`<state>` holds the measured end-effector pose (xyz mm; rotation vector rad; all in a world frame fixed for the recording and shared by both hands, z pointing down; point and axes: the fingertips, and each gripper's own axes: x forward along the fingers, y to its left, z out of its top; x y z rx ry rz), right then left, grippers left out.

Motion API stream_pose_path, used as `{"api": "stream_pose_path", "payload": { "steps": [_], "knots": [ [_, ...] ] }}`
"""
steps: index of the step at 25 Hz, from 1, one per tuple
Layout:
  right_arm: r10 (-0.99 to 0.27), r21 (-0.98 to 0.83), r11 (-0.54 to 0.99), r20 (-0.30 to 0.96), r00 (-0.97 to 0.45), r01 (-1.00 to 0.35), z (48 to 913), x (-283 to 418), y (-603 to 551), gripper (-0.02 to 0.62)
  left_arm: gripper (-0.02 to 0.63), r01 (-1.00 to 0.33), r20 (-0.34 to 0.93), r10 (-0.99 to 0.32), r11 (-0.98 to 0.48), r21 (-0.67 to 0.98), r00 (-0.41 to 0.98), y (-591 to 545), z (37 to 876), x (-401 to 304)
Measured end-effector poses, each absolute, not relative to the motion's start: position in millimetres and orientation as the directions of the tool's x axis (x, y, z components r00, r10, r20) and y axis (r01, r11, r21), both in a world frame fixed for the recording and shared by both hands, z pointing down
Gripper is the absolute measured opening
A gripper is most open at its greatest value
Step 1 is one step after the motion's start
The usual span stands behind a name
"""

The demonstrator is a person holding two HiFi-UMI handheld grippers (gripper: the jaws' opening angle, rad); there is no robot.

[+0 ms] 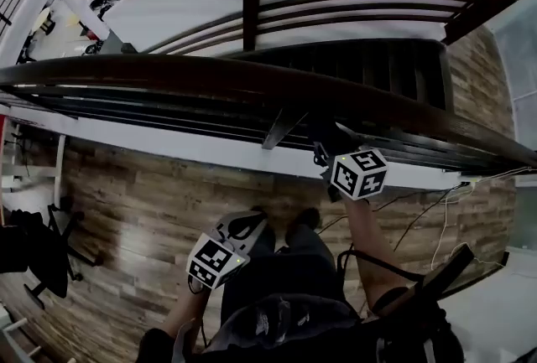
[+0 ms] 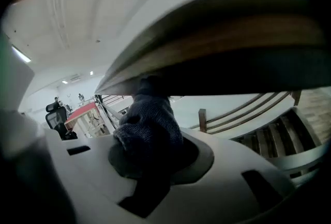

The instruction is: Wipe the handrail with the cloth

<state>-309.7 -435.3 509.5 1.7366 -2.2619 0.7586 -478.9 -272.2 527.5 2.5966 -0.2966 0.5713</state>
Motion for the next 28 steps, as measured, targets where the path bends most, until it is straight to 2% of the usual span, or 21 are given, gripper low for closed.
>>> {"api": "stream_pose_path", "payload": {
  "steps": [5,10,12,19,24,28],
  "knots": [
    [-0.830,-0.234,0.103,0.516,-0.213,-0.967,577,-294,-474,0.066,0.006,-0.272,0.491,-0.043,-0.872,0.406,0.870,-266,560,-459],
    [-0.811,-0.059,0.197,0.551,-0.196,-0.979,596,-309,-478,0.066,0.006,-0.248,0.515,0.003,-0.874,0.417,0.857,-271,574,-452],
    [-0.811,-0.051,0.184,0.556,-0.181,-0.982,599,-284,-469,0.066,0.006,-0.218,0.515,0.029,-0.885,0.412,0.857,-272,575,-434],
    [-0.829,-0.041,0.004,0.558,-0.026,-0.999,592,-66,-366,0.066,0.006,-0.039,0.532,0.185,-0.923,0.382,0.826,-214,561,-279],
    [-0.830,-0.010,-0.030,0.558,0.020,-0.999,591,75,-297,0.066,0.006,0.001,0.542,0.210,-0.933,0.360,0.814,-159,554,-144],
    [-0.805,0.021,-0.054,0.590,0.056,-0.998,596,187,-248,0.066,0.006,0.059,0.501,0.252,-0.928,0.369,0.828,-120,536,-40]
  ]
}}
